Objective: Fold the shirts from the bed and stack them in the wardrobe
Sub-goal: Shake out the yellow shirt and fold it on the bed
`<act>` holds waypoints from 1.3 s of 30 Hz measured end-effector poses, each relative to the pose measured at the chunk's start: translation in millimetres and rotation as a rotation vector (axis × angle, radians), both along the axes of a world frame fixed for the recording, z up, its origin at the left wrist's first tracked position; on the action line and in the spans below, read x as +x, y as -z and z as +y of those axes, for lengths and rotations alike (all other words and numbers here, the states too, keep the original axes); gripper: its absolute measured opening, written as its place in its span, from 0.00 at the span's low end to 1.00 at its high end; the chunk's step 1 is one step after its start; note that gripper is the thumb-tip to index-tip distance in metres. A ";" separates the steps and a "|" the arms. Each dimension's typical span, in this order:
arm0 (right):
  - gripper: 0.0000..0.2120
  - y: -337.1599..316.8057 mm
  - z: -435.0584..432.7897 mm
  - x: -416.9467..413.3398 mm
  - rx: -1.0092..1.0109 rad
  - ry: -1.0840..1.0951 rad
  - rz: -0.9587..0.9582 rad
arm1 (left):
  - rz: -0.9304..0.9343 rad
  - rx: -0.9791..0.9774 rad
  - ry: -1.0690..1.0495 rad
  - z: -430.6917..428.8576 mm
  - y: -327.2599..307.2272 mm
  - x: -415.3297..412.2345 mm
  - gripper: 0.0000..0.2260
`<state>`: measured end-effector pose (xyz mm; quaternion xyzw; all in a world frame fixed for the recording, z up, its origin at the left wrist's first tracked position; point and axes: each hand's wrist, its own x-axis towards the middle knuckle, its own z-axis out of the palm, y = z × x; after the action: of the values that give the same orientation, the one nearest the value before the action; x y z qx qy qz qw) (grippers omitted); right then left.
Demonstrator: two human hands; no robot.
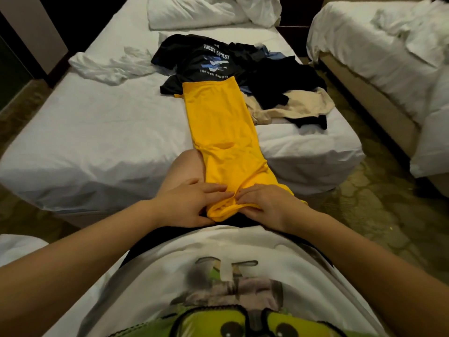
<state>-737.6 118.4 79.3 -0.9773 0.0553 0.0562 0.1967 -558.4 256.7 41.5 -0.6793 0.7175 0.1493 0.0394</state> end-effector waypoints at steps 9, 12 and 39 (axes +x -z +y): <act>0.18 15.6 -8.7 -29.5 -0.082 0.134 -0.322 | 0.380 -0.364 -0.116 -0.3 -9.2 -0.2 0.19; 0.18 24.5 -20.3 -44.3 -0.037 0.327 -0.446 | 0.374 -0.431 -0.172 0.4 -14.4 7.9 0.21; 0.15 -44.0 -54.3 1.6 0.394 0.201 -0.142 | 0.969 0.075 -0.436 18.9 -74.8 34.1 0.17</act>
<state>-736.0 64.1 123.4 -0.9111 0.1262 -0.0230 0.3917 -524.3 275.6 116.3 -0.6640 0.4896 0.4763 -0.3042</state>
